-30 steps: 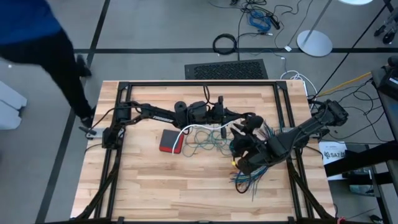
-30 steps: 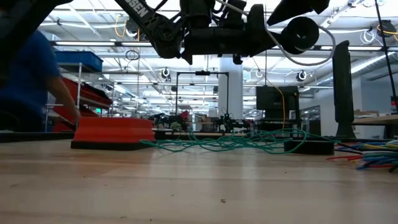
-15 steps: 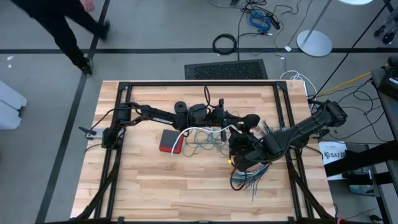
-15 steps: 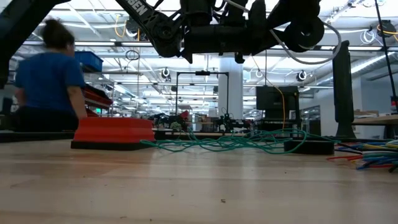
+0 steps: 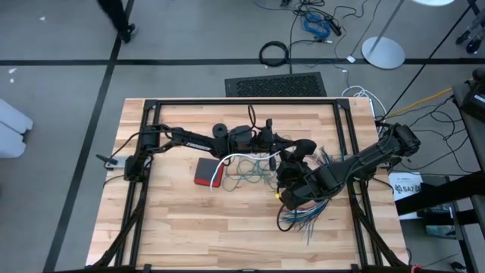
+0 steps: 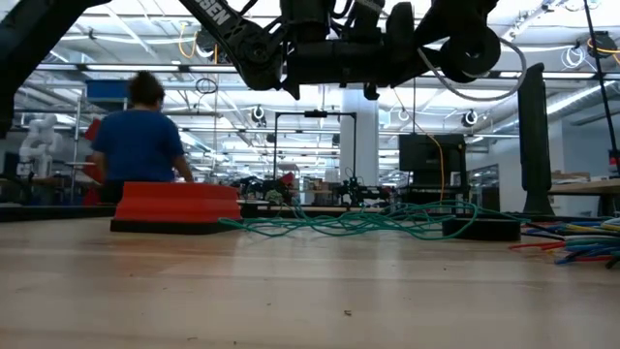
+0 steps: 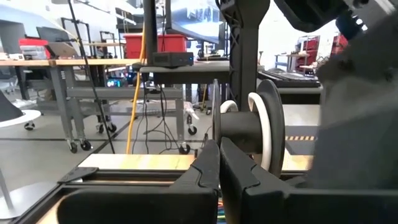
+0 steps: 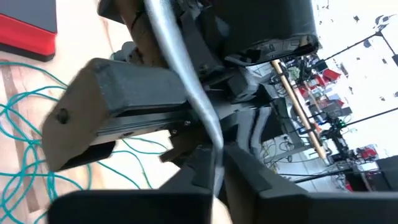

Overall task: Coiling cords
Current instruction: Coil the white wire cable on the spool

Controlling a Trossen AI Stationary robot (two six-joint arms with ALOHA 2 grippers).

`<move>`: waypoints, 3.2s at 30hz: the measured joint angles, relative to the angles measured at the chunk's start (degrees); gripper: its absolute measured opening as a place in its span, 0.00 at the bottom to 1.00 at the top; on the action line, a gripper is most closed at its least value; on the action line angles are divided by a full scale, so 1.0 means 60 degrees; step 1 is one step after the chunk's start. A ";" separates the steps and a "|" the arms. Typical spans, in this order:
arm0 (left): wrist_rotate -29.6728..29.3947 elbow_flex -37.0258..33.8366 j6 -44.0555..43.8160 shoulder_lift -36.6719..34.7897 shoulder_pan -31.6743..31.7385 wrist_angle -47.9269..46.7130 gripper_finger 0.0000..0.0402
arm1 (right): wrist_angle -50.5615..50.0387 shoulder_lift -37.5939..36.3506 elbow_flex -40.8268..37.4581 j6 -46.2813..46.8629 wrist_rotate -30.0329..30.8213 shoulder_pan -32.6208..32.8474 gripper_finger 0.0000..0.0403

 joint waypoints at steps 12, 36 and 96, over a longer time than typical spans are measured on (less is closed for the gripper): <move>0.0152 0.0000 0.0020 -0.0024 0.0005 -0.0048 0.00 | 0.0386 -0.0048 -0.0004 -0.0054 0.0000 0.0140 0.00; 0.1575 0.0029 -0.1518 0.0000 0.0076 0.0622 0.00 | 0.2944 -0.0937 0.0011 -0.2345 -0.0006 0.0556 0.00; 0.6718 0.0007 -0.6567 -0.0004 0.0344 0.2094 0.00 | 0.5399 -0.1833 0.0000 -0.9114 0.1601 0.1282 0.00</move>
